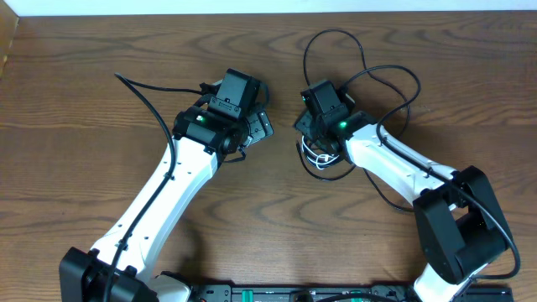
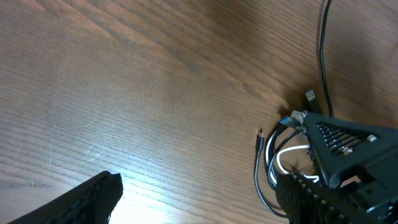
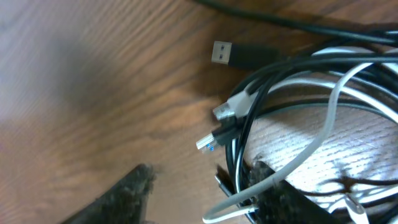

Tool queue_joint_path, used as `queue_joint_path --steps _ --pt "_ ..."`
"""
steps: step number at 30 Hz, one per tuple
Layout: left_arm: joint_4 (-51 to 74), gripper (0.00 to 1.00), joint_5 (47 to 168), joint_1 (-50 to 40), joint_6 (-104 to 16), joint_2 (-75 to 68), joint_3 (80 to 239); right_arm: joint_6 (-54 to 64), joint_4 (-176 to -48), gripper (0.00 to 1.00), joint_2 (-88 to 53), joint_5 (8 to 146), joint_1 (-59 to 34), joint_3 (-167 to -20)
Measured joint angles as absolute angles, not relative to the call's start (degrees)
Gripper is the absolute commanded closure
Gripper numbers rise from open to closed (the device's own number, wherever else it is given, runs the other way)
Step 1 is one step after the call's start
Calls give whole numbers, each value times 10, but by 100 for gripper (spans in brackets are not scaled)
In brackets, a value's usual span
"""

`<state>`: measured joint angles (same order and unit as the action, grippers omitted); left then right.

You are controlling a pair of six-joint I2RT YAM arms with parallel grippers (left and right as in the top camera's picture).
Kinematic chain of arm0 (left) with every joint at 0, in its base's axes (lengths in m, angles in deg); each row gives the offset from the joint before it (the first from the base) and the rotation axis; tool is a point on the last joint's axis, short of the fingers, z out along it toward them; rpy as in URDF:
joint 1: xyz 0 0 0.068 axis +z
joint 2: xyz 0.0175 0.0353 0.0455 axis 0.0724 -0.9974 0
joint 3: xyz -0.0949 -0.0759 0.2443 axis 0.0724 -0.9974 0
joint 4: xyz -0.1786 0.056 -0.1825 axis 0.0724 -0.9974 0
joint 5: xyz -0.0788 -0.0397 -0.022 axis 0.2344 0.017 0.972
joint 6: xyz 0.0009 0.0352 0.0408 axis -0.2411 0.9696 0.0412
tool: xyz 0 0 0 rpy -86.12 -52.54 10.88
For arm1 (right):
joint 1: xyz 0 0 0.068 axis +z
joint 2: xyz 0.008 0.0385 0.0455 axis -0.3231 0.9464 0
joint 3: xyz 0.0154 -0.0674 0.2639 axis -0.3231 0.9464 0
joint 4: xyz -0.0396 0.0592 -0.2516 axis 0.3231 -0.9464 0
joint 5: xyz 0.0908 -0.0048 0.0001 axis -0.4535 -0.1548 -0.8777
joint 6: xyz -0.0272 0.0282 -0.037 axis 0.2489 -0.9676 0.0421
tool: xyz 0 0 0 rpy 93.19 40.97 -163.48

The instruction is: Untangle cables

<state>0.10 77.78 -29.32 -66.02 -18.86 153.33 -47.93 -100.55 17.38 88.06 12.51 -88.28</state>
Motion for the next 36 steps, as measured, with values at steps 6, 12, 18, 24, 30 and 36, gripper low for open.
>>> queue_joint_path --steps 6,12,18,24,30,36 --pt "1 15 778 -293 -660 -189 1533 -471 -1005 98 174 898 125 -883" --pt "1 15 778 -293 -660 -189 1533 -434 -1006 98 167 896 125 -883" --pt "-1 14 778 -293 -660 -189 1533 -359 -999 99 83 896 125 -880" --pt "-11 14 778 -293 -660 -189 1533 -284 -981 99 -61 886 124 -880" --pt "-12 2 777 -293 -662 -189 1533 -243 -964 98 -183 883 124 -880" --pt "-12 2 777 -293 -662 -189 1533 -211 -979 94 -247 883 124 -880"
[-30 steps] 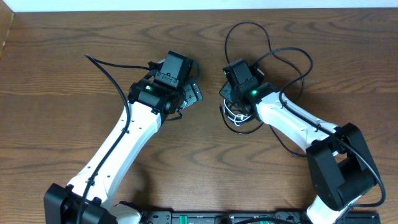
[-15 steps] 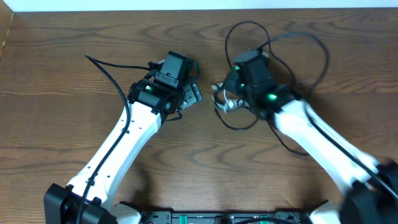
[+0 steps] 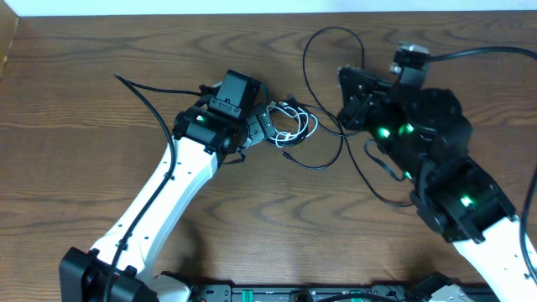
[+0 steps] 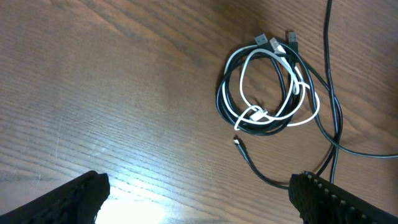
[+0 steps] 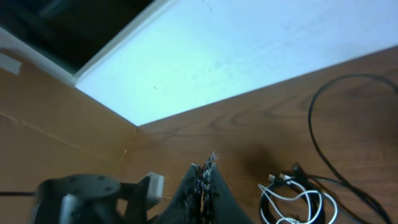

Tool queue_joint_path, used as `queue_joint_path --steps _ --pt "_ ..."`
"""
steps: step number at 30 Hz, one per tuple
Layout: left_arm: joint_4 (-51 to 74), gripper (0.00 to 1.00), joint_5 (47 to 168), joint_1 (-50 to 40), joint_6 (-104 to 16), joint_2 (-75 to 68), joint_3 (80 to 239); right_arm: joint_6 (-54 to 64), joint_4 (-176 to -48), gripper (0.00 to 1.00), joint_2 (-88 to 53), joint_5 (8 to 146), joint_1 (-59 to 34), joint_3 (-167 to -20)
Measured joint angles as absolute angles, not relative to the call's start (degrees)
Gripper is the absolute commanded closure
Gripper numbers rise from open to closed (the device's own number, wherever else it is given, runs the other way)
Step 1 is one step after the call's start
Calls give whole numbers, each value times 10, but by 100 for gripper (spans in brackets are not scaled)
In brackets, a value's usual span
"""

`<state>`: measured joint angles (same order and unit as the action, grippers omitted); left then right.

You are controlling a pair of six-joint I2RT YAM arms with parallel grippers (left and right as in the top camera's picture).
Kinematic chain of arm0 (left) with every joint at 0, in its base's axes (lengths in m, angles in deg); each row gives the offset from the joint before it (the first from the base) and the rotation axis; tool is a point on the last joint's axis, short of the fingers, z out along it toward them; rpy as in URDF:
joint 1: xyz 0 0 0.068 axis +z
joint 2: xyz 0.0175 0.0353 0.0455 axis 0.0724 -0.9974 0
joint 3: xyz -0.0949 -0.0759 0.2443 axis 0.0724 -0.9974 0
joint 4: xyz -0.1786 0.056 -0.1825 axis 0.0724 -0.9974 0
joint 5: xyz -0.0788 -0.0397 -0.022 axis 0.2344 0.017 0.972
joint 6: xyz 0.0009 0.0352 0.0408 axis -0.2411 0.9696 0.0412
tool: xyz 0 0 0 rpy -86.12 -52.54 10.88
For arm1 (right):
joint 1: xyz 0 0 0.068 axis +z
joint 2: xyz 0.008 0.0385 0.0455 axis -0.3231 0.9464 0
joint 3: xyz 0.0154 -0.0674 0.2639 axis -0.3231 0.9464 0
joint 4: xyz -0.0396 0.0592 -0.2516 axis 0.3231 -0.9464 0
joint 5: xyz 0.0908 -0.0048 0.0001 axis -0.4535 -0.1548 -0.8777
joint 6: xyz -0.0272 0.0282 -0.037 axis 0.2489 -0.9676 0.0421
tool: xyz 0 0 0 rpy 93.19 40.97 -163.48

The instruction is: Untangle cables

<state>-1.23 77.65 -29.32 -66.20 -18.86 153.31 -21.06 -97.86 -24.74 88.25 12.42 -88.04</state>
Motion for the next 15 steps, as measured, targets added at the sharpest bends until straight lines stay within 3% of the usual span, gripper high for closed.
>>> queue_joint_path --steps 10,13,15 --pt "-12 2 777 -293 -662 -189 1533 -189 -1063 22 -188 889 124 -881" --pt "-12 2 784 -293 -662 -189 1533 -177 -1064 4 -148 889 124 -881" --pt "-13 2 787 -293 -662 -189 1533 -151 -1053 1 -116 889 124 -881"
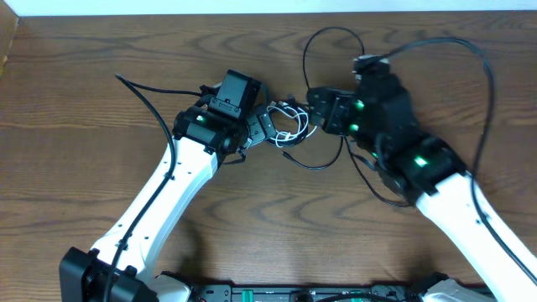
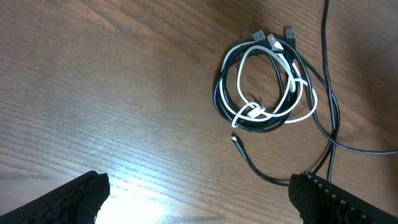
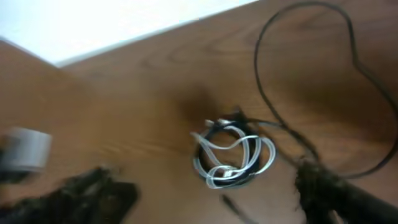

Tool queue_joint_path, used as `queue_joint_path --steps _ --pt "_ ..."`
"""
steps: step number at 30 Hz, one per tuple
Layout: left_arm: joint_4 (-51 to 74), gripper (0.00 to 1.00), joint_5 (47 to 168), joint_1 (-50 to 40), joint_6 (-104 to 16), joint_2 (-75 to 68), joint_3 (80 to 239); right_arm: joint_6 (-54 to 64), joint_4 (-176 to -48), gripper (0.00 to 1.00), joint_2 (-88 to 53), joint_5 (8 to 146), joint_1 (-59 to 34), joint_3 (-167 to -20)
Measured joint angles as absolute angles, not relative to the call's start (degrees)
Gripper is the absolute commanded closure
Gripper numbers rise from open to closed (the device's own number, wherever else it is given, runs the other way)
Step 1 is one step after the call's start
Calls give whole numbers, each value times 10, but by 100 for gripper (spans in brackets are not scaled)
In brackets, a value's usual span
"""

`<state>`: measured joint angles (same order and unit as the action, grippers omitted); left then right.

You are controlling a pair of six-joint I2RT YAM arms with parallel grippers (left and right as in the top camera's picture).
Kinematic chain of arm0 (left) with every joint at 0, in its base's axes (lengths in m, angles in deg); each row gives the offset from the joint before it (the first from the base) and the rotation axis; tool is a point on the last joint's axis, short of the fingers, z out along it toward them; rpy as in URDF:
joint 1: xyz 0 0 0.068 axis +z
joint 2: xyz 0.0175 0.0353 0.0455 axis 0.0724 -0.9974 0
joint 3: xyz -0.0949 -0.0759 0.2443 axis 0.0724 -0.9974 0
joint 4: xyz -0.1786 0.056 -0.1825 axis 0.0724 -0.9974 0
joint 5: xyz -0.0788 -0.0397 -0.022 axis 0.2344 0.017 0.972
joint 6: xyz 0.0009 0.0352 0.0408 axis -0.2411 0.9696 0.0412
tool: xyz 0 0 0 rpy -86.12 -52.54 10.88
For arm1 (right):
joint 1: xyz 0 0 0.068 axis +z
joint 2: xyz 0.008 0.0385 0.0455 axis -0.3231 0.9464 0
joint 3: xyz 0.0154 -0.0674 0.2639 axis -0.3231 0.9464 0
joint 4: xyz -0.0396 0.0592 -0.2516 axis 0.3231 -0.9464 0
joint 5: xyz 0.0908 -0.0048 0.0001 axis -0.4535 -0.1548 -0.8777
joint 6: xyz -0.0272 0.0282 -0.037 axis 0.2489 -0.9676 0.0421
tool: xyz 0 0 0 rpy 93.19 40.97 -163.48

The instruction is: Untangle cables

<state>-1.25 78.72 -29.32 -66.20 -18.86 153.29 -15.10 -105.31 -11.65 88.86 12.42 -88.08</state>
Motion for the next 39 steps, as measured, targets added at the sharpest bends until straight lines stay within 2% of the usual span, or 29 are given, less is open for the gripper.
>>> queue_joint_path --steps 7,15,33,39 --pt "-12 2 794 -293 -662 -189 1533 -28 -1011 1 2 888 124 -881" --pt "-12 2 796 -293 -662 -189 1533 1 -961 1 101 896 109 -881" --pt "-12 2 796 -293 -662 -189 1533 1 -963 1 127 870 88 -881" --pt "-12 2 796 -293 -660 -189 1533 68 -944 1 127 847 88 -881"
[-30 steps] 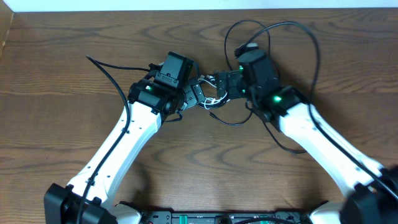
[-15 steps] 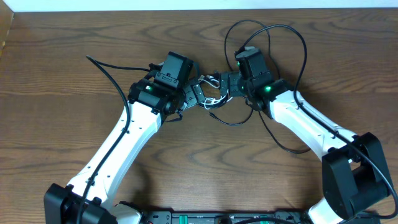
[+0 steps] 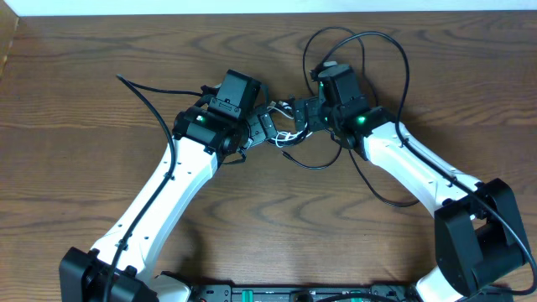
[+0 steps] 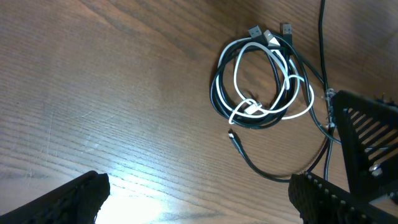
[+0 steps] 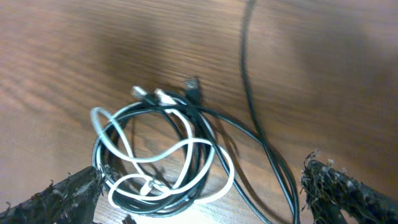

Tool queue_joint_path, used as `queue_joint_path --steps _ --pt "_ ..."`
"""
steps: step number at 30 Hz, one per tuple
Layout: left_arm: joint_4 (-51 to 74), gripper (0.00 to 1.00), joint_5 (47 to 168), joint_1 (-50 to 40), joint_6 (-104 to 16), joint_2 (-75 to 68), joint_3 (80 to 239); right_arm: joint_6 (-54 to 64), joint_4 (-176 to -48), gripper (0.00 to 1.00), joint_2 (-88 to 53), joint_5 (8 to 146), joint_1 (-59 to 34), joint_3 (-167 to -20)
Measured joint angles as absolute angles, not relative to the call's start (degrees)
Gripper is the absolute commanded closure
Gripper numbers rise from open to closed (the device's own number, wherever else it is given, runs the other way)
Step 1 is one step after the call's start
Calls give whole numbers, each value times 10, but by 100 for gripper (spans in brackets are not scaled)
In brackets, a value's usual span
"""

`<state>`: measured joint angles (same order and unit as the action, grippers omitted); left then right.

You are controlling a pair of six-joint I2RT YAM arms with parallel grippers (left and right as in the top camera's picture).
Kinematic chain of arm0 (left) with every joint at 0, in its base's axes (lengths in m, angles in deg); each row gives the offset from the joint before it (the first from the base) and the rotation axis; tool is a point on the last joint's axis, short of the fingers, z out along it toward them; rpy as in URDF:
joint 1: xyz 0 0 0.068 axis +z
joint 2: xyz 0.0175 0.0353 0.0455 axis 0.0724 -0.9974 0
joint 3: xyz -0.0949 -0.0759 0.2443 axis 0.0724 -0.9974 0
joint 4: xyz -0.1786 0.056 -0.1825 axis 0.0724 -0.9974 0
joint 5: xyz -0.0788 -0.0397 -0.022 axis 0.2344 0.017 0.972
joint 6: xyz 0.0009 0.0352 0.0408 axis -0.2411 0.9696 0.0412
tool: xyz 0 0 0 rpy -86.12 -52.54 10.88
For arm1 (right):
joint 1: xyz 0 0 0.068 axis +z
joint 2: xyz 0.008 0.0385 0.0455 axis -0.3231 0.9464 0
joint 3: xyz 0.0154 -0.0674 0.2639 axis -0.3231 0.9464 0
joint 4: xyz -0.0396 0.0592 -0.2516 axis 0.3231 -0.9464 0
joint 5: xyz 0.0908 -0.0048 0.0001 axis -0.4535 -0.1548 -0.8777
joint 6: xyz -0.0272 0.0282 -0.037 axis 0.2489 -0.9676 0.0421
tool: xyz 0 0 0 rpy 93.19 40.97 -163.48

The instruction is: Untangle cables

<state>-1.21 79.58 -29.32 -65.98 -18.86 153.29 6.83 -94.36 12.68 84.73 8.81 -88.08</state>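
Observation:
A tangled coil of black and white cables (image 3: 290, 126) lies on the table between both grippers; it shows in the left wrist view as the coil (image 4: 261, 87) and in the right wrist view as the coil (image 5: 158, 155), with three plugs at its top. One thin black cable (image 3: 315, 164) trails out of it toward the front. My left gripper (image 3: 262, 126) is open just left of the coil, holding nothing. My right gripper (image 3: 307, 115) hangs open over the coil's right side, its fingers (image 5: 53, 199) wide apart and empty.
A long black cable (image 3: 401, 67) loops across the back right of the wooden table (image 3: 84, 67). Another black cable (image 3: 143, 92) runs along my left arm. The table's far edge meets a white wall at the top.
My right arm has come down and to the left, so its gripper now hangs low over the coil's right side. The coil and my left gripper have stayed put.
First my right gripper was down around the coil right of centre, away from my left gripper. Then the coil lay beside my left gripper while the right arm stood raised high and empty. It was lower after that and now hangs over the coil.

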Motion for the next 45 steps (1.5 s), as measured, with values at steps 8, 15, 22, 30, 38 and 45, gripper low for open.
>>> queue_joint_path --steps 8,15,22,30,38,45 --pt "-12 2 796 -293 -660 -189 1533 169 -894 1 146 781 88 -881" --pt "-12 2 796 -293 -660 -189 1533 237 -859 12 210 673 89 -881" --pt "-12 2 796 -293 -660 -189 1533 266 -852 31 218 648 89 -881" --pt "-12 2 796 -293 -660 -189 1533 280 -825 66 255 640 89 -881" --pt "-12 2 796 -293 -660 -189 1533 257 -747 99 262 639 88 -880" --pt "-12 2 796 -293 -660 -189 1533 206 -761 99 208 640 87 -880"
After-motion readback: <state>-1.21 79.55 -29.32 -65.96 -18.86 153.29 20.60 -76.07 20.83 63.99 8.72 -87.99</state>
